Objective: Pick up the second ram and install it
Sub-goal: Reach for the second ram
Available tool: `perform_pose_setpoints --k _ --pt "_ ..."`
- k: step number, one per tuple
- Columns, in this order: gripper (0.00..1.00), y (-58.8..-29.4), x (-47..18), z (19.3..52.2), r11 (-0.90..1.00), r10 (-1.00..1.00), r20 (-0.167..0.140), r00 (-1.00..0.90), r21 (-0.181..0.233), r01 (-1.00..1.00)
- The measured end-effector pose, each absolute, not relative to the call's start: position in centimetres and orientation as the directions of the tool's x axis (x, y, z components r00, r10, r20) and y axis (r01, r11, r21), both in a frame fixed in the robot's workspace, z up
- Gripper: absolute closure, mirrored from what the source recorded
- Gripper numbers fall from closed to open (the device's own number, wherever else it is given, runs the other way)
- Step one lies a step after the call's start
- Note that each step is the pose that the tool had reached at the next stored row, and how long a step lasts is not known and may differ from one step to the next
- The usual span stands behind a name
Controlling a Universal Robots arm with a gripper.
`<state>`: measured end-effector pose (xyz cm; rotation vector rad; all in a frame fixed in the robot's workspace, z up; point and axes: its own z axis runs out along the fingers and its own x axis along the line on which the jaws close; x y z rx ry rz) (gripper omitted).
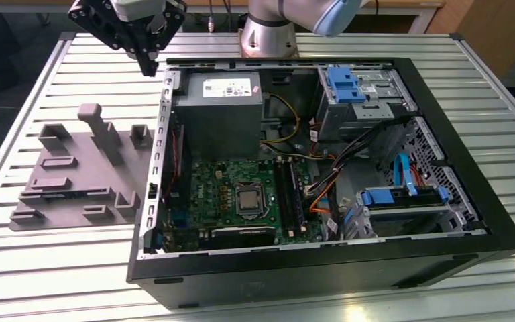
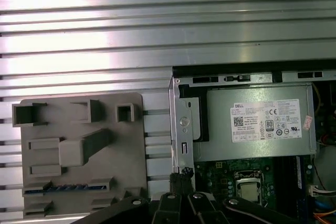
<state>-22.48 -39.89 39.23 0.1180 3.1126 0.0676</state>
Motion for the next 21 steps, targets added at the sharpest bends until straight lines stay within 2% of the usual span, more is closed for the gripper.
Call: perform_pose_setpoints --k 21 --pt "0.89 -39.9 -24.5 39.2 0.996 0.076 -0.024 -0.997 0.044 0.075"
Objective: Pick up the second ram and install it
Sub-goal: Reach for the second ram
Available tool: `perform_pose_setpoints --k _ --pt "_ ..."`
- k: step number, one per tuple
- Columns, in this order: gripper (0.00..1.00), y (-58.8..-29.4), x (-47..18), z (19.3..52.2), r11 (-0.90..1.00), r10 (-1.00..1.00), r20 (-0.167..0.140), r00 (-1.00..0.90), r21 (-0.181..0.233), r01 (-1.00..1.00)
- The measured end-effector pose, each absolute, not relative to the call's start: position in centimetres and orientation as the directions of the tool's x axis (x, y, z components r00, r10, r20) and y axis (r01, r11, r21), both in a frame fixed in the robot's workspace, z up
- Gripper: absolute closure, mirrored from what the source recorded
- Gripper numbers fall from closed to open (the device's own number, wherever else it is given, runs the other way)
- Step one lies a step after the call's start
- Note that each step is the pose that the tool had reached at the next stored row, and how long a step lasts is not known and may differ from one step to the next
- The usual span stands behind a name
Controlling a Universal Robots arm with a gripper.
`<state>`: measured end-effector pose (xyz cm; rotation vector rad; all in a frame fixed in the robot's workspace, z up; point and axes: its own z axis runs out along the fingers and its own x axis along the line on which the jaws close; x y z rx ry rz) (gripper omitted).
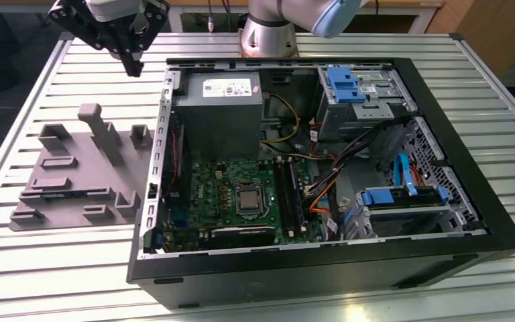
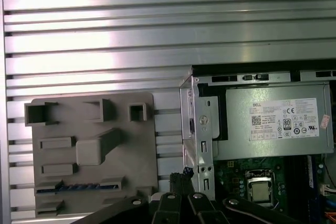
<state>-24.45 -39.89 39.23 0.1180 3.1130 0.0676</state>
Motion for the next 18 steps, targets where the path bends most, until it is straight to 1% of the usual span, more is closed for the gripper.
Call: perform_pose_setpoints --k 18 --pt "0.89 -39.9 -26.2 39.2 0.996 0.076 -0.024 -0.997 0.044 0.075"
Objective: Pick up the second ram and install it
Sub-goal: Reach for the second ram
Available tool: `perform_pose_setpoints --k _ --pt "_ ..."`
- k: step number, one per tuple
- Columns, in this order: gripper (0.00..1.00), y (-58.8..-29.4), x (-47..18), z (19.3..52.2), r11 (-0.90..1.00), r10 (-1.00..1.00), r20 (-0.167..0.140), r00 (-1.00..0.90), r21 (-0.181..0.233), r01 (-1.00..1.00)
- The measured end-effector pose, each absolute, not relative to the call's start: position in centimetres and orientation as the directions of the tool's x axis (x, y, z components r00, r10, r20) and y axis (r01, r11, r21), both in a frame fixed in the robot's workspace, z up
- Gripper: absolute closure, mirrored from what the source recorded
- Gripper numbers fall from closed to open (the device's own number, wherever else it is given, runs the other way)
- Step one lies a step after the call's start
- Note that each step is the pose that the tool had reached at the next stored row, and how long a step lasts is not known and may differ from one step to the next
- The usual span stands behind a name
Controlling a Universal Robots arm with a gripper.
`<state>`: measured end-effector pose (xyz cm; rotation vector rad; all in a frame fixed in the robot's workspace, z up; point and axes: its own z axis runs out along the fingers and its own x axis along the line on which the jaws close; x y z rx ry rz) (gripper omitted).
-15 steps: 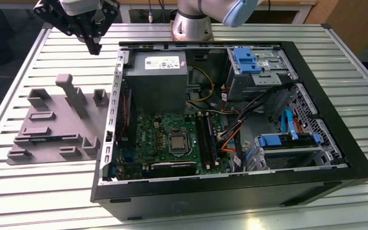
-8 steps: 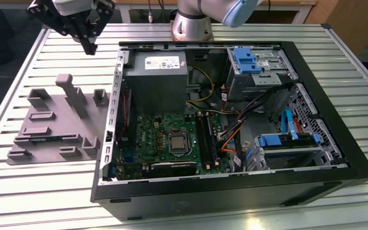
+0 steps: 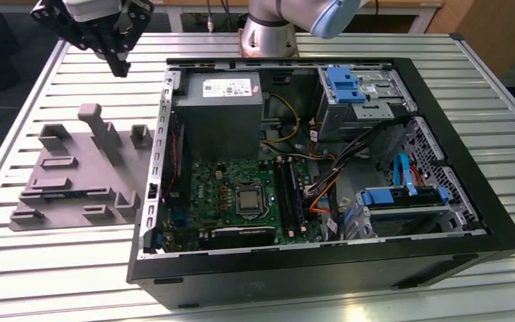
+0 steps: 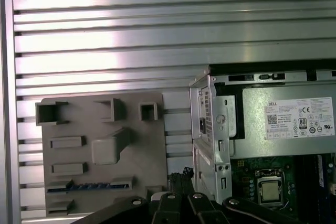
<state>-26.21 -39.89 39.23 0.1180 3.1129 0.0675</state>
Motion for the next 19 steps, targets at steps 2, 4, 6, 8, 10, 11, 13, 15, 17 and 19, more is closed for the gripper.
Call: perform_pose_setpoints --k 2,4,6,8,10,11,13,15,17,19 --pt "0.89 -39.9 -26.4 39.2 0.996 0.076 -0.024 -0.997 0.044 0.075" --pt "0.89 -39.9 -26.6 39.2 0.996 0.076 -0.024 -0.997 0.044 0.075" --pt "0.89 -39.9 -26.8 39.2 0.996 0.076 -0.024 -0.997 0.044 0.075" --pt "0.89 -39.9 -27.0 39.2 0.996 0.076 -0.024 -0.997 0.044 0.075" --pt "0.89 -39.9 -27.1 39.2 0.996 0.076 -0.024 -0.997 0.044 0.075" --pt "0.89 -39.9 -27.2 39.2 0.996 0.076 -0.024 -0.997 0.044 0.075" --pt "0.89 -39.9 -27.4 39.2 0.996 0.076 -0.024 -0.997 0.044 0.075" --pt "0.89 -39.9 -27.6 39.2 0.996 0.076 -0.024 -0.997 0.044 0.075" --pt "0.89 -39.9 -27.8 39.2 0.996 0.076 -0.024 -0.997 0.044 0.075" --pt "0.89 -39.9 -27.9 39.2 0.996 0.076 -0.024 -0.997 0.044 0.075"
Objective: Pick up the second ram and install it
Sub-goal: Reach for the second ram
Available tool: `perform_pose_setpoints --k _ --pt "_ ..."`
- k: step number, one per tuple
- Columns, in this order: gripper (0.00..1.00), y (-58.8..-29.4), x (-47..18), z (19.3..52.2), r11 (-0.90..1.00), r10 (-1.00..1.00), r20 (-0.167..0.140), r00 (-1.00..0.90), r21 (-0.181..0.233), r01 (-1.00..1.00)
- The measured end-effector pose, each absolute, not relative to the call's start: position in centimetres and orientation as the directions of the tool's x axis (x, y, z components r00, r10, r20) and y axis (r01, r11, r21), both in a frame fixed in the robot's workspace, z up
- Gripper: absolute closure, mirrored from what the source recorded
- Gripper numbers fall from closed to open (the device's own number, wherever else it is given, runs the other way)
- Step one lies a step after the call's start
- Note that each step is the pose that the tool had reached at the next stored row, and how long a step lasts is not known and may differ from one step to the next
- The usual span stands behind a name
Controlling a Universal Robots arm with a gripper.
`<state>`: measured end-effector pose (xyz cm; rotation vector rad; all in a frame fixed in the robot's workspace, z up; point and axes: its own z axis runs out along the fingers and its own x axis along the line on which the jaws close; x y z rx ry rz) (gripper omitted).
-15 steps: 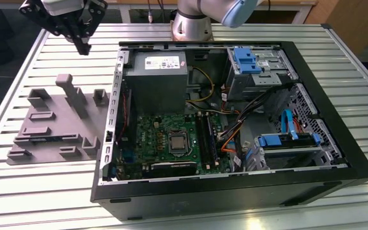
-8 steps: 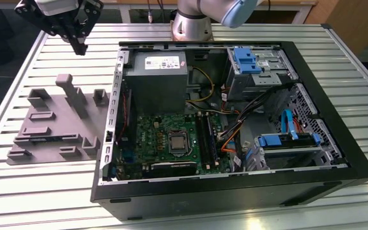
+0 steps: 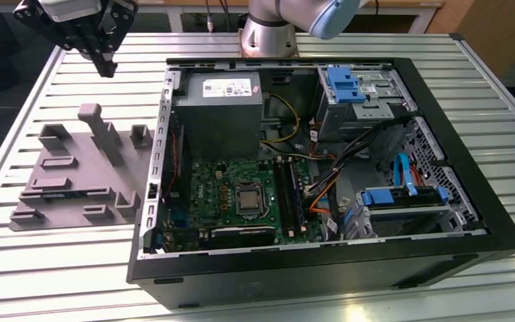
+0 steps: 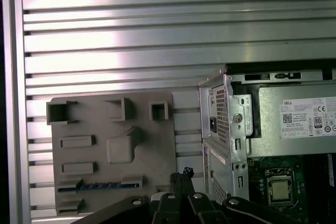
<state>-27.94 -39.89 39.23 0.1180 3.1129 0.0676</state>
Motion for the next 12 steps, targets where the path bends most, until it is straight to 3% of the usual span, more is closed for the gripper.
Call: perform_pose_setpoints --k 12 --pt "0.89 -39.89 -28.99 39.23 0.996 0.076 -0.024 -0.997 0.044 0.075"
